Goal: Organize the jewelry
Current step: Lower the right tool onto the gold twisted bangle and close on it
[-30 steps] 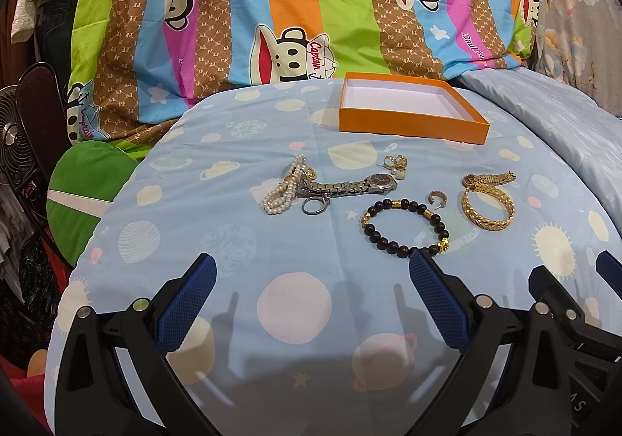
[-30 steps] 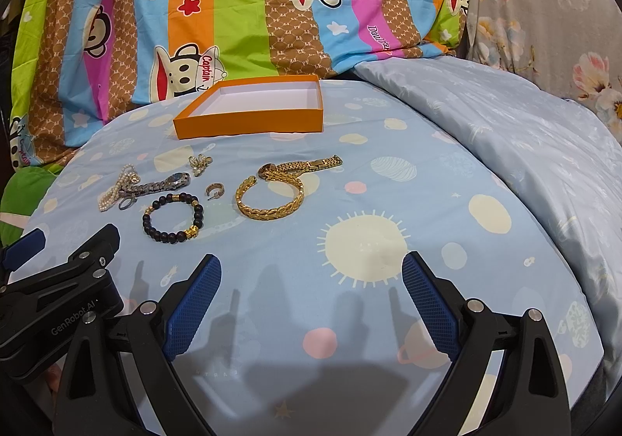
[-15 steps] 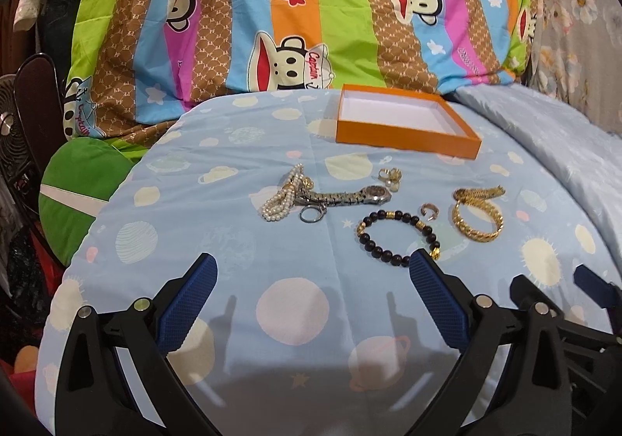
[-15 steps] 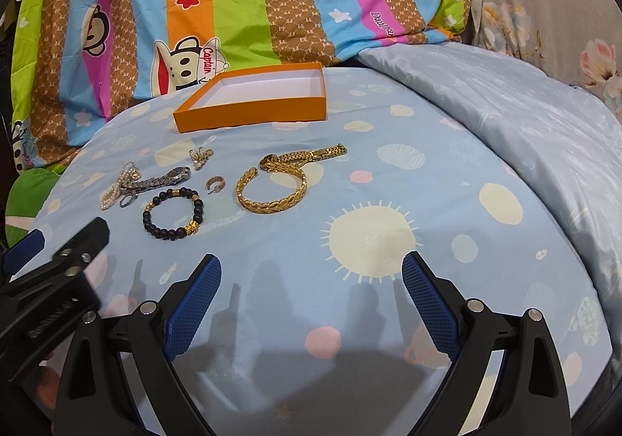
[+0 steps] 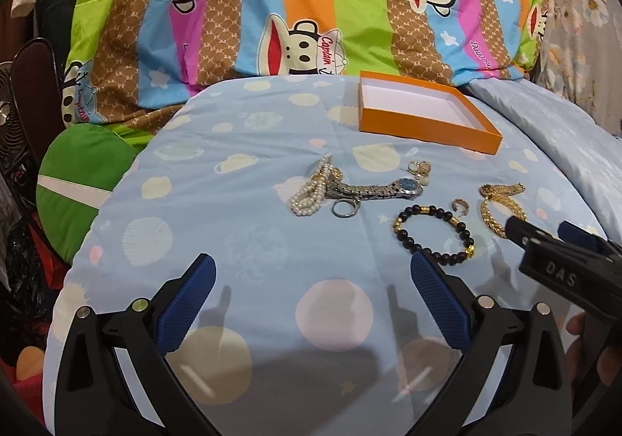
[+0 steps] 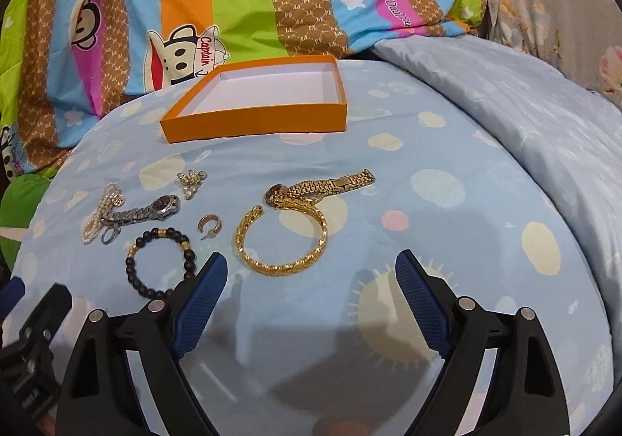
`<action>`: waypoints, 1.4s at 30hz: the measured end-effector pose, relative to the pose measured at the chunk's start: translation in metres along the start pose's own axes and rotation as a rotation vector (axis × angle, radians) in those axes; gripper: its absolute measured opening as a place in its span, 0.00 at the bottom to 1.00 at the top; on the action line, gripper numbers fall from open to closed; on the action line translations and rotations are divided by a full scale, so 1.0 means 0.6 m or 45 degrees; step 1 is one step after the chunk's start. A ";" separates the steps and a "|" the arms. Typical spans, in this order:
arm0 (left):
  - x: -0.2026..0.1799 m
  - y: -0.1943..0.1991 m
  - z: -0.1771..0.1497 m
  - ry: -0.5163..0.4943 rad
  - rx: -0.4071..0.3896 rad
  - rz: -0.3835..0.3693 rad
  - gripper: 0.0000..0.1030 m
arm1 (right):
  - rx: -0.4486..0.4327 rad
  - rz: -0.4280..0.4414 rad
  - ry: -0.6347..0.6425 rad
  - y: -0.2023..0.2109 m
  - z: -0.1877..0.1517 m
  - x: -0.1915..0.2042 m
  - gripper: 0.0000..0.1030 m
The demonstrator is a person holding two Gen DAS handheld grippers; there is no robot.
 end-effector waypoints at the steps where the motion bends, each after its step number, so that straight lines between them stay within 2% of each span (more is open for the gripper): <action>1: -0.003 -0.001 -0.001 -0.009 0.006 -0.002 0.95 | 0.019 0.004 -0.003 -0.007 0.000 0.002 0.79; 3: -0.003 -0.003 -0.002 -0.014 0.013 -0.007 0.95 | 0.054 0.013 -0.006 -0.018 -0.002 0.005 0.73; 8: 0.004 -0.012 -0.005 0.020 0.051 -0.011 0.95 | 0.072 0.014 -0.001 -0.028 0.001 0.010 0.68; 15: 0.010 -0.019 -0.008 0.040 0.079 -0.015 0.95 | 0.076 -0.001 0.026 -0.032 0.001 0.015 0.50; 25: 0.014 -0.025 -0.010 0.063 0.103 -0.034 0.95 | 0.060 0.047 -0.008 -0.022 0.000 0.005 0.49; 34: 0.022 -0.022 -0.001 0.087 0.085 -0.068 0.95 | 0.018 0.075 0.003 0.011 -0.017 -0.008 0.48; 38: 0.040 -0.026 0.041 0.028 0.043 -0.022 0.95 | 0.015 0.107 0.013 0.022 -0.025 -0.011 0.48; 42: 0.045 -0.057 0.092 0.035 0.045 -0.059 0.95 | 0.014 0.128 -0.004 0.021 -0.024 -0.014 0.48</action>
Point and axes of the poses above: each gripper's, at about its wrist camera, not at the fingertips, and y roughly against the way its jaws point, x to its left, z to its top, the point moved 6 cm from there along -y, roughly the way its jaws point, and after that the axes turned 4 degrees about -x, right-handed, at the moved point
